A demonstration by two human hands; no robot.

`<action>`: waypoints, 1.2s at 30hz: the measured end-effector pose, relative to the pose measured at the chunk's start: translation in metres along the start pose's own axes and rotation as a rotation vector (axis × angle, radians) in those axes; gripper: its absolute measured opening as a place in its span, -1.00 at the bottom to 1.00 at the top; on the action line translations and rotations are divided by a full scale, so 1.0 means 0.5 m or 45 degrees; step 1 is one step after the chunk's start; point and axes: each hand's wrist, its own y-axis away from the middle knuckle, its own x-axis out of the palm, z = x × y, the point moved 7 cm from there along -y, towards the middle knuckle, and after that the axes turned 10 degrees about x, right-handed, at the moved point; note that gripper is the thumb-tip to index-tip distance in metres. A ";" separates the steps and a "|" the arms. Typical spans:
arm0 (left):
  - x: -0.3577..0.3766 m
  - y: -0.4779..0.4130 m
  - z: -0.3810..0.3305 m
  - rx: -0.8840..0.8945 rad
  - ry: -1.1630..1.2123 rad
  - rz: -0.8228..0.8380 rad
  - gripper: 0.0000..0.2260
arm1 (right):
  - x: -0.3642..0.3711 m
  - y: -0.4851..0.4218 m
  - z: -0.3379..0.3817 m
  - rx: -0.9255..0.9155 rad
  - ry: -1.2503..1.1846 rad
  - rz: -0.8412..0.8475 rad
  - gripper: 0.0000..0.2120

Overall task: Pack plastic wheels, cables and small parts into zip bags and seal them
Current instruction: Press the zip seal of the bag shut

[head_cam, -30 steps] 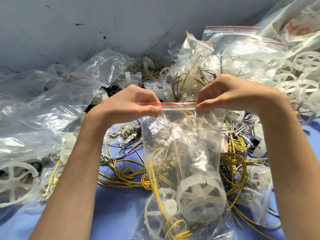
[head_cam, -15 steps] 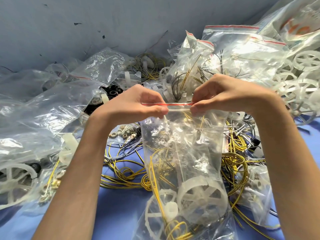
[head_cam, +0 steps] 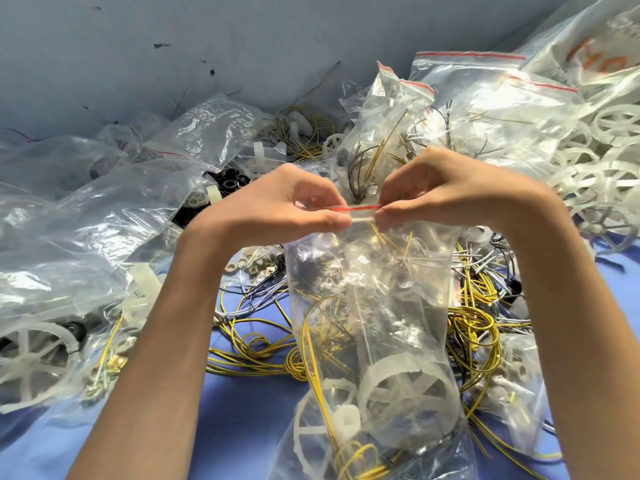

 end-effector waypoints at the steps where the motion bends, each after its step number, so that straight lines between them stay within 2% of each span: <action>1: 0.002 -0.001 -0.002 0.006 -0.018 0.010 -0.95 | 0.004 -0.001 0.001 0.008 0.012 0.019 -0.89; 4: 0.005 -0.006 -0.013 0.035 -0.093 0.009 -0.90 | 0.017 -0.001 0.010 0.021 0.034 0.077 -0.87; 9: -0.004 -0.003 -0.028 0.109 -0.109 -0.036 -0.83 | 0.017 -0.001 0.036 -0.080 0.079 0.021 -0.87; 14: -0.008 -0.006 -0.028 0.111 -0.098 -0.076 -0.90 | 0.011 -0.003 0.037 -0.081 0.050 -0.051 -0.85; 19: -0.001 -0.008 -0.024 0.099 -0.140 -0.017 -0.96 | 0.027 -0.007 0.033 -0.049 0.018 0.044 -0.86; 24: -0.006 -0.010 -0.027 0.121 -0.176 -0.060 -0.85 | 0.025 -0.008 0.042 -0.125 0.060 0.002 -0.83; 27: -0.011 -0.008 -0.034 0.134 -0.114 -0.114 -0.85 | 0.017 -0.005 0.041 -0.140 -0.046 -0.026 -0.79; 29: -0.015 -0.004 -0.034 0.109 0.015 -0.136 -0.93 | 0.012 -0.005 0.041 -0.142 -0.115 -0.035 -0.76; 31: -0.015 0.000 -0.027 0.038 -0.003 -0.077 -0.82 | 0.010 -0.006 0.045 -0.161 -0.168 -0.051 -0.73; 34: 0.016 0.009 -0.011 -0.112 -0.054 0.232 -0.55 | 0.005 -0.008 0.053 -0.203 -0.212 -0.118 -0.72; 36: 0.042 0.016 -0.012 -0.149 -0.031 0.405 -0.62 | 0.006 -0.008 0.056 -0.208 -0.217 -0.126 -0.77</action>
